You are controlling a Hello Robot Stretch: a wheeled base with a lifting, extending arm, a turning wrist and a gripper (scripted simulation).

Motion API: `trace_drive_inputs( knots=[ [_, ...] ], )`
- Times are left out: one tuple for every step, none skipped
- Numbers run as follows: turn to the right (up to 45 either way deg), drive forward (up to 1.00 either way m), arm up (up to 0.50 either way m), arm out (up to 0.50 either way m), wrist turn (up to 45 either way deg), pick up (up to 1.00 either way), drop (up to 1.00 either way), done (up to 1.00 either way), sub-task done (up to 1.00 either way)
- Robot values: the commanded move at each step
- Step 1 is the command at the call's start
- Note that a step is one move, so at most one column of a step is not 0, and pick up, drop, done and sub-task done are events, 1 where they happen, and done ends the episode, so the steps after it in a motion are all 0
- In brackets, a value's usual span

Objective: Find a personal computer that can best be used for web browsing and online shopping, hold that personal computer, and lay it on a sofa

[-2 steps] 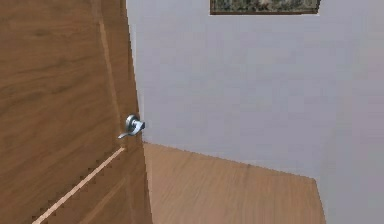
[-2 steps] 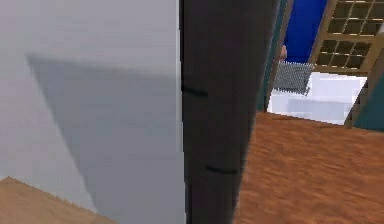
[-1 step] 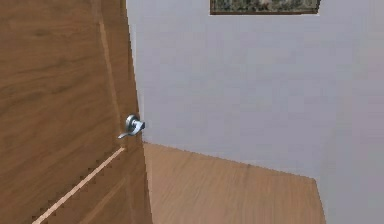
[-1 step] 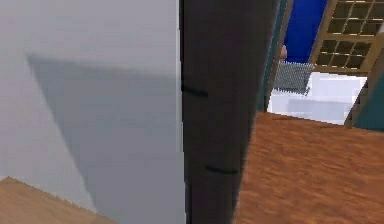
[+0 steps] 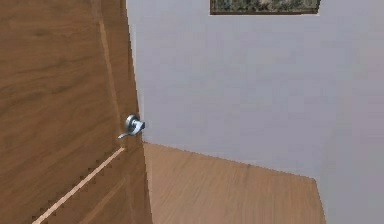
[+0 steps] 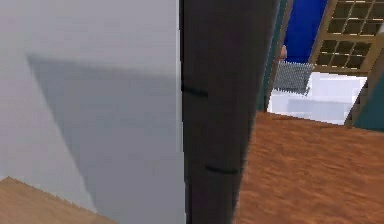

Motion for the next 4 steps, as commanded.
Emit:
trace_drive_inputs(
  knots=[
    [45.0,0.0,0.0,0.0,0.0,0.0,0.0,0.0,0.0],
    [33.0,0.0,0.0,0.0,0.0,0.0,0.0,0.0,0.0],
    [-45.0,0.0,0.0,0.0,0.0,0.0,0.0,0.0,0.0],
    [-45.0,0.0,0.0,0.0,0.0,0.0,0.0,0.0,0.0]
  ],
)
